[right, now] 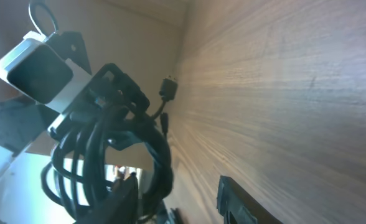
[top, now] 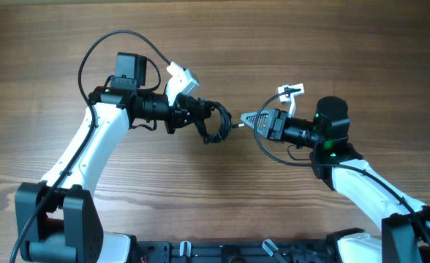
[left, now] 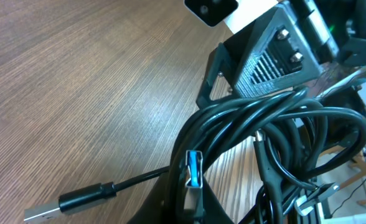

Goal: Untangle cables

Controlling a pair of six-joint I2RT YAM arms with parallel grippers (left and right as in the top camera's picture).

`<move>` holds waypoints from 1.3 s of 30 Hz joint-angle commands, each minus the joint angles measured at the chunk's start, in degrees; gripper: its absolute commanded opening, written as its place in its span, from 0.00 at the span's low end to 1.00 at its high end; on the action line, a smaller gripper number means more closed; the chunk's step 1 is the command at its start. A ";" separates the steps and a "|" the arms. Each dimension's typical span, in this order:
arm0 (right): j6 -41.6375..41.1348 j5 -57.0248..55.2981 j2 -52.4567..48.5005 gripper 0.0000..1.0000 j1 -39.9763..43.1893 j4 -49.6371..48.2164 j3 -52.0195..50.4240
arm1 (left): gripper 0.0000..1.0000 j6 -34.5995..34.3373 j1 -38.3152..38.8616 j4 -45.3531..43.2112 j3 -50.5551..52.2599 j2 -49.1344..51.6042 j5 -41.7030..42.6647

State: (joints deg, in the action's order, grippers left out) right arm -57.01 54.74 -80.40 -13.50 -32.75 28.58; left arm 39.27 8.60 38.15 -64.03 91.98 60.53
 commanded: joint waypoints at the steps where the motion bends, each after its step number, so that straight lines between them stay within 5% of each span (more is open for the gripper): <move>1: -9.99 -5.05 0.02 0.34 -3.30 -1.55 0.20 | 0.04 2.32 -0.37 0.83 -0.46 0.28 -1.70; 4: -17.27 -12.50 0.02 0.16 -7.58 -2.75 0.20 | 0.04 2.32 -0.35 1.14 -0.46 0.28 -4.31; 11: -23.23 -20.24 0.00 0.05 -9.27 -2.78 0.20 | 0.04 1.84 0.22 1.55 -0.46 0.28 -7.26; 22: -32.96 -40.19 -0.09 0.05 -21.35 -2.80 0.20 | 0.04 -9.97 8.98 -4.31 -0.48 0.28 -7.30; 24: -28.59 -43.71 -0.09 0.13 -20.92 -1.68 0.20 | 0.04 -12.48 9.49 -4.46 -0.48 0.28 -14.25; 26: -23.65 -44.81 -0.07 0.37 -18.08 4.44 0.20 | 0.04 -22.62 6.80 -4.81 -0.48 0.26 -28.79; 27: -23.71 -43.30 -0.07 0.56 -15.23 9.38 0.20 | 0.04 -29.66 3.74 -4.81 -0.48 0.26 -34.12; 29: -22.21 -39.12 -0.07 0.59 -12.83 10.60 0.20 | 0.04 -36.96 0.68 -5.20 -0.48 0.26 -34.69; 31: -11.19 -31.43 -0.07 0.61 -12.20 5.57 0.20 | 0.04 -52.15 -2.19 -6.23 -0.48 0.28 -34.71; 34: -3.10 -23.65 -0.07 0.61 -12.35 2.95 0.20 | 0.04 -63.78 -2.19 -6.21 -0.48 0.28 -34.73; 39: -1.51 -27.23 -0.07 0.55 -17.42 1.95 0.20 | 0.04 -71.76 3.65 -6.23 -0.48 0.28 -40.30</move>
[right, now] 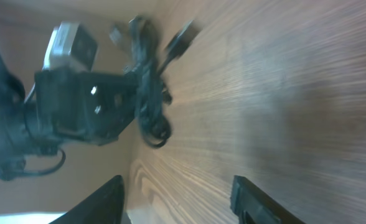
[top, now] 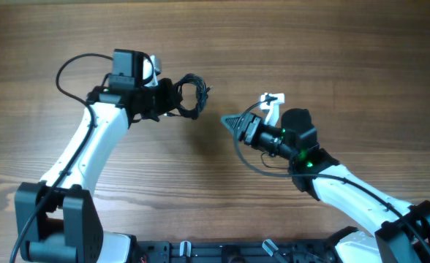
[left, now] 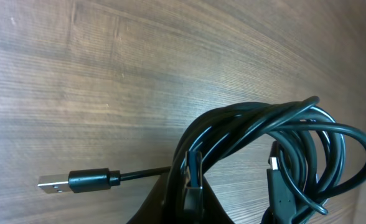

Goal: Untangle cables

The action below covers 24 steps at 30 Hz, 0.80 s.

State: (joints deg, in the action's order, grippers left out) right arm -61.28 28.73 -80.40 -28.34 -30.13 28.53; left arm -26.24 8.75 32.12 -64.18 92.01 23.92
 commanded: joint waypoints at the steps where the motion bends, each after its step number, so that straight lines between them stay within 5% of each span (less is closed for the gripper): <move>1: 2.73 -2.82 -0.07 0.54 -3.37 -0.72 0.24 | 0.04 -6.99 5.22 -0.22 -0.33 0.26 -5.07; 6: 2.58 -5.35 -0.07 0.45 -5.07 -0.15 0.31 | 0.04 -10.78 13.42 -0.33 -0.33 0.26 -13.77; 12: 1.27 -7.65 -0.07 0.05 -5.25 3.45 0.28 | 0.04 -10.69 18.88 -0.35 -0.33 0.20 -14.19; 17: 6.19 2.80 0.04 0.05 -5.11 5.57 0.28 | 0.04 -13.81 13.46 0.42 -0.33 -4.70 -14.14; 24: 10.88 11.82 4.46 0.05 1.92 21.33 0.28 | 0.04 -14.97 8.15 3.58 -0.33 -14.99 -13.97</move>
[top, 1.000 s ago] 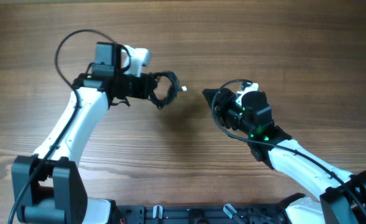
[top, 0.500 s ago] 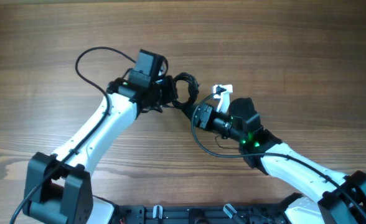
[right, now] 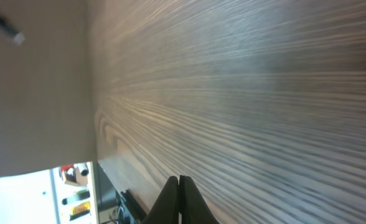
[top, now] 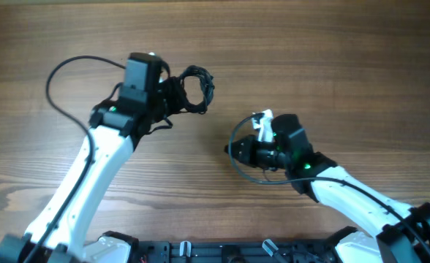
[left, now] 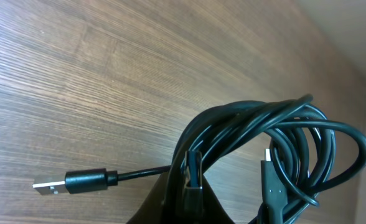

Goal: Untangle cables

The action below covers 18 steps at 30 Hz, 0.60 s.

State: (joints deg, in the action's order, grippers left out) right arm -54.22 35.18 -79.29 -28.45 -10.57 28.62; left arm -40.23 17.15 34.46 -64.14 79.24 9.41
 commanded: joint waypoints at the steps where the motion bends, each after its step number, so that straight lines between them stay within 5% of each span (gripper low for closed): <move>1: 4.94 5.44 5.03 0.05 2.25 3.69 0.20 | 0.04 -0.98 -0.22 2.34 -0.37 -2.34 0.57; 8: 9.64 -3.96 21.66 0.05 2.25 22.64 0.20 | 0.04 -0.94 -0.22 5.27 -0.37 -2.32 6.67; 18: 7.96 -5.90 27.17 0.04 2.23 25.05 0.20 | 0.04 -0.74 -0.11 5.66 -0.37 -2.32 6.56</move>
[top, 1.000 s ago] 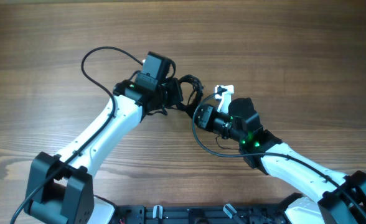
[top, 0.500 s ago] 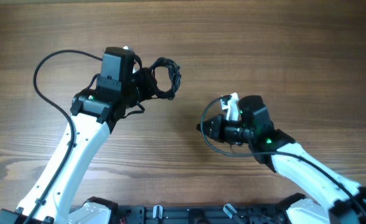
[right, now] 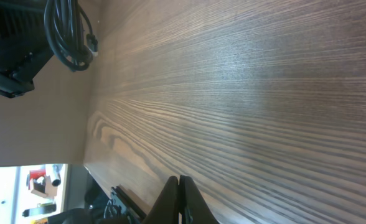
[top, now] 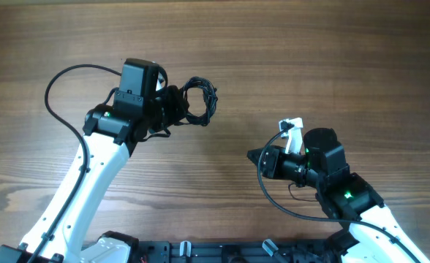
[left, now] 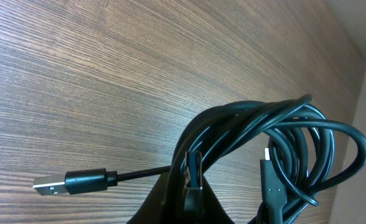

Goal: Untangle cables

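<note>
A coiled bundle of black cable (top: 198,101) hangs above the wooden table (top: 332,66), held by my left gripper (top: 177,107). In the left wrist view the left gripper (left: 192,186) is shut on the cable bundle (left: 276,143); a USB plug (left: 71,183) sticks out to the left and a second plug (left: 271,180) lies in the coil. My right gripper (top: 253,155) sits apart at the lower right, its jaws pressed together with nothing in them (right: 180,198). The right wrist view catches the cable bundle (right: 68,34) far off at top left.
Each arm's own black supply cable loops beside it: one over the left arm (top: 61,88), one under the right wrist (top: 273,197). A black frame rail (top: 222,252) runs along the table's near edge.
My right gripper has moved right and nearer, away from the bundle. The left gripper with the cable bundle has shifted slightly down and right. Both remain shut.
First both grippers met at the table's middle, the left holding the coil, the right's open jaws at it. Then the left had carried the coil to the upper left and the right was open and apart. Later the right was shut and empty; now farther away.
</note>
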Controlling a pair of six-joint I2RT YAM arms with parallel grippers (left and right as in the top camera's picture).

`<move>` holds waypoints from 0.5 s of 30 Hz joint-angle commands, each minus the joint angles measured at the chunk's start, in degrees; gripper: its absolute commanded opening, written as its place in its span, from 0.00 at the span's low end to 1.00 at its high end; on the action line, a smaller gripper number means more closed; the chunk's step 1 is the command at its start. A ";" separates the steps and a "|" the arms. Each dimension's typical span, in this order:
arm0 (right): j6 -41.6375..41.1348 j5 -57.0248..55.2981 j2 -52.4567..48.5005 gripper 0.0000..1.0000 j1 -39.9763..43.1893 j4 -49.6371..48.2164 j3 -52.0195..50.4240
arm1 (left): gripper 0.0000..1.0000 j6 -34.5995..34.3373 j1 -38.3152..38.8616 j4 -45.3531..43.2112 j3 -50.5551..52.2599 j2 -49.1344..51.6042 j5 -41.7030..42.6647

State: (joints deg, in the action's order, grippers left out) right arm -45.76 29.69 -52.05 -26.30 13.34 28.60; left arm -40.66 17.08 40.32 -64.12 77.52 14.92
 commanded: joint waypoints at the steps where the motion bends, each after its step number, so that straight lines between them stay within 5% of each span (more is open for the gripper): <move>1: -0.96 -0.22 -0.09 0.05 0.09 1.81 0.22 | 0.04 -0.33 -0.04 -0.20 -0.39 -0.55 0.92; 4: -0.90 -0.17 -0.13 0.06 0.09 3.43 0.22 | 0.04 -0.35 -0.04 -0.20 -0.39 0.24 0.90; 7: -1.49 -2.60 -0.13 0.18 0.09 3.39 0.22 | 0.04 -0.35 -0.04 -0.28 -0.39 1.46 0.90; 10: -12.72 -5.92 -0.13 0.33 0.09 2.75 0.22 | 0.04 -0.72 0.11 -1.31 -0.39 2.12 0.87; 15: -19.21 -5.66 -1.53 0.36 0.09 -3.89 0.22 | 0.04 -0.74 0.76 -1.27 -0.39 2.14 0.57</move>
State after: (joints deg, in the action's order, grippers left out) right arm -59.05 25.34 -52.56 -26.30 11.46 28.56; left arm -40.88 17.19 39.44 -64.12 79.29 14.92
